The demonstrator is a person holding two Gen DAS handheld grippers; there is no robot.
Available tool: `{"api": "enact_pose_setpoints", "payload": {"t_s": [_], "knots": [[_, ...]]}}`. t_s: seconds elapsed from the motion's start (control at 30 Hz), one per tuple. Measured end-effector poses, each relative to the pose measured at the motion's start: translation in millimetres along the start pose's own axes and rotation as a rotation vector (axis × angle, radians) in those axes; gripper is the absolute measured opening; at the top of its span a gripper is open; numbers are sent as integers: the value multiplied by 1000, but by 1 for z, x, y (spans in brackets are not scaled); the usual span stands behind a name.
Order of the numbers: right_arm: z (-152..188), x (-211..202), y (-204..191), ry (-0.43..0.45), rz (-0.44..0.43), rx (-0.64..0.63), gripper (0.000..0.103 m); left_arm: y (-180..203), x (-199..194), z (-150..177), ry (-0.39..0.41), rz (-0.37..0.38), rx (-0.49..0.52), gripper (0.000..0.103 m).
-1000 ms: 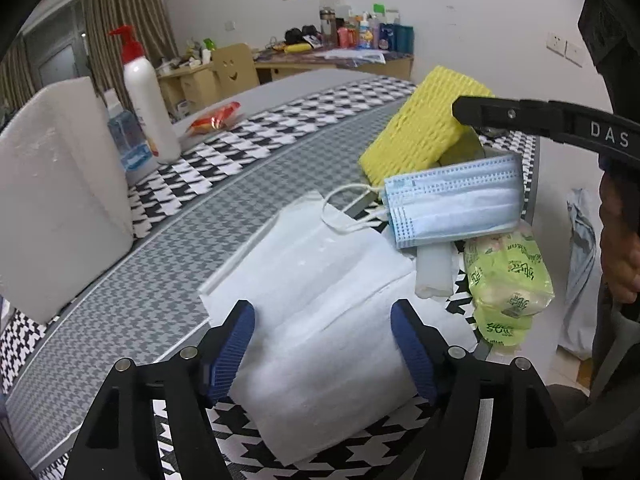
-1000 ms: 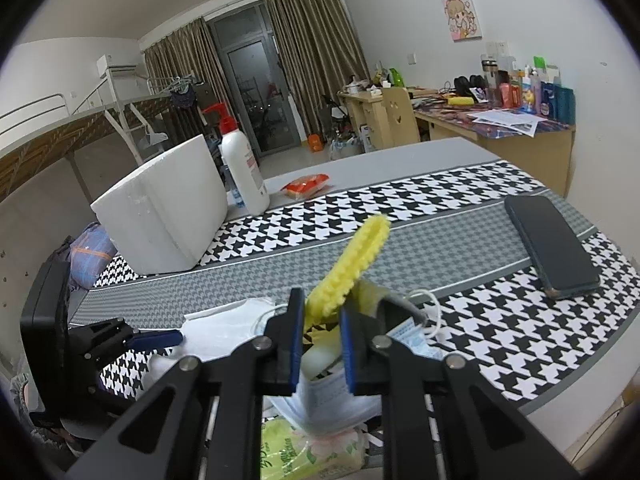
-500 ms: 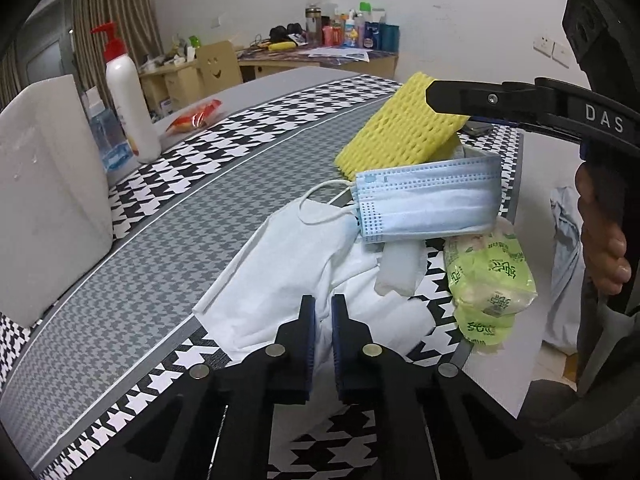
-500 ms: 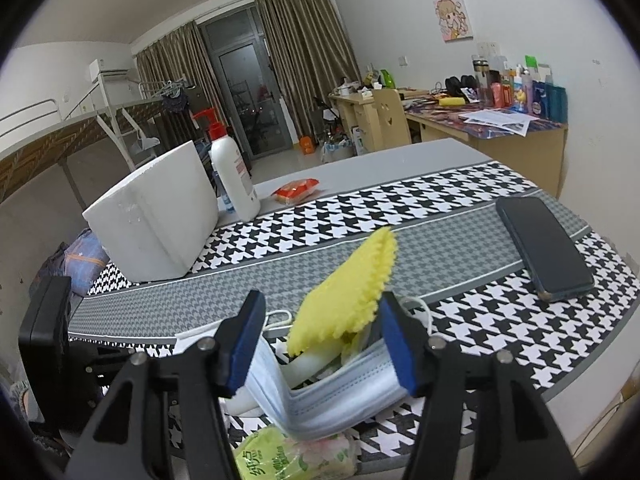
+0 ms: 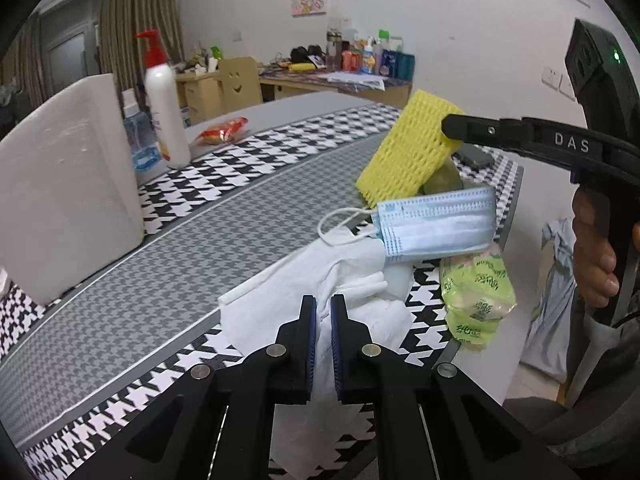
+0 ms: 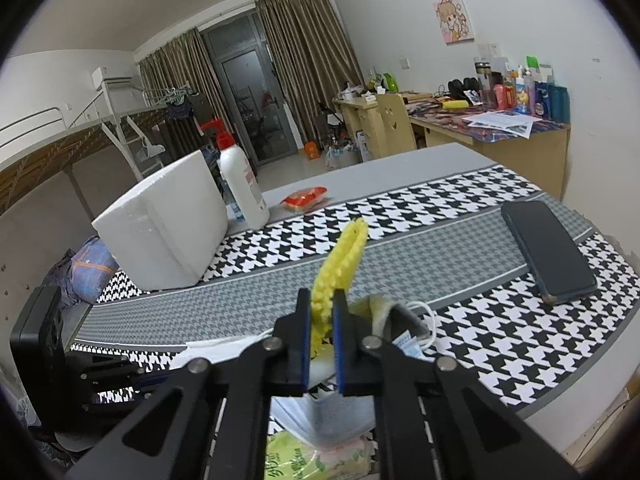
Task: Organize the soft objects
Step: 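Close the left tool on the white tissues while the right tool grasps the yellow sponge, then lift and carry the tissues with the left tool while the right tool carries the sponge toward the foam box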
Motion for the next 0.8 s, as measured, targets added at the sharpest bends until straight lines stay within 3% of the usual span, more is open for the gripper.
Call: {"api": "enact_pose_setpoints", "payload": {"t_s": [0.27,0.8], "knots": [[-10,-16,-16,62,-8,-43,12,-14,-26,-10,94,-20,-70,8],[-15,-38,-42,114,-9,-104,12,-22,-65,-20,187,-29,-107,8]]}}
Point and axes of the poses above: each gripper's, at about its wrist camera, not at the fingertips, and x roughly the way its jaws point, y to its right, z to its underside, the point moved 10 cm from there along x, roughly the way its jaws point, and after that the axes turned 2 degrees about -x, right-handed, at the moved point
